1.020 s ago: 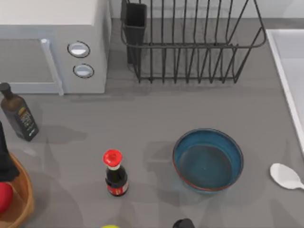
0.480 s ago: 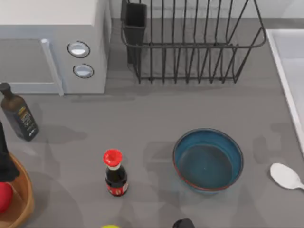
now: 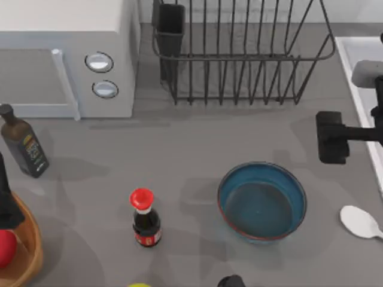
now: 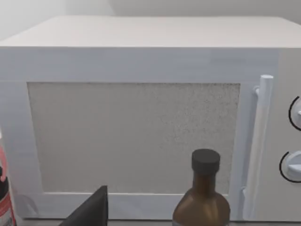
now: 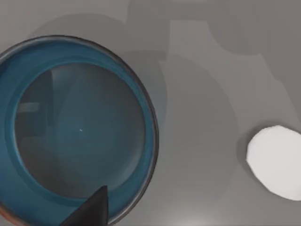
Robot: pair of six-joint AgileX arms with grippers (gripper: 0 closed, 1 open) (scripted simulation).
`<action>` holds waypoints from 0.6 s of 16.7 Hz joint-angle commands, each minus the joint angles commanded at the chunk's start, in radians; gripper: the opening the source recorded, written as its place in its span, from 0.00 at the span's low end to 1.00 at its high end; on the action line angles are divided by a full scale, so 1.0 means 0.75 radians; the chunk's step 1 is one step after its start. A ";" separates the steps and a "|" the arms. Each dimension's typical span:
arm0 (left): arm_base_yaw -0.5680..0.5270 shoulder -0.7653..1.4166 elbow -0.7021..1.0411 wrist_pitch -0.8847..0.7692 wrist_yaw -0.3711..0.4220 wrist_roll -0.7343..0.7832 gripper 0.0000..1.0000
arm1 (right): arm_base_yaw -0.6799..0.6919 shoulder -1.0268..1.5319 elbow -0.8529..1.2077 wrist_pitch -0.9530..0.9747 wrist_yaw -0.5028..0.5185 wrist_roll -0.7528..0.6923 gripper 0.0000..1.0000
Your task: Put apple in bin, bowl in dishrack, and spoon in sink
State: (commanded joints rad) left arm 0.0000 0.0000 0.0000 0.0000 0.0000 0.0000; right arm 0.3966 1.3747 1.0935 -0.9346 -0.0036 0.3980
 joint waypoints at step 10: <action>0.000 0.000 0.000 0.000 0.000 0.000 1.00 | 0.149 0.546 0.442 -0.370 0.006 0.165 1.00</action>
State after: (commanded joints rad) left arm 0.0000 0.0000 0.0000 0.0000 0.0000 0.0000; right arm 0.5081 1.7839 1.4248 -1.2118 0.0006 0.5215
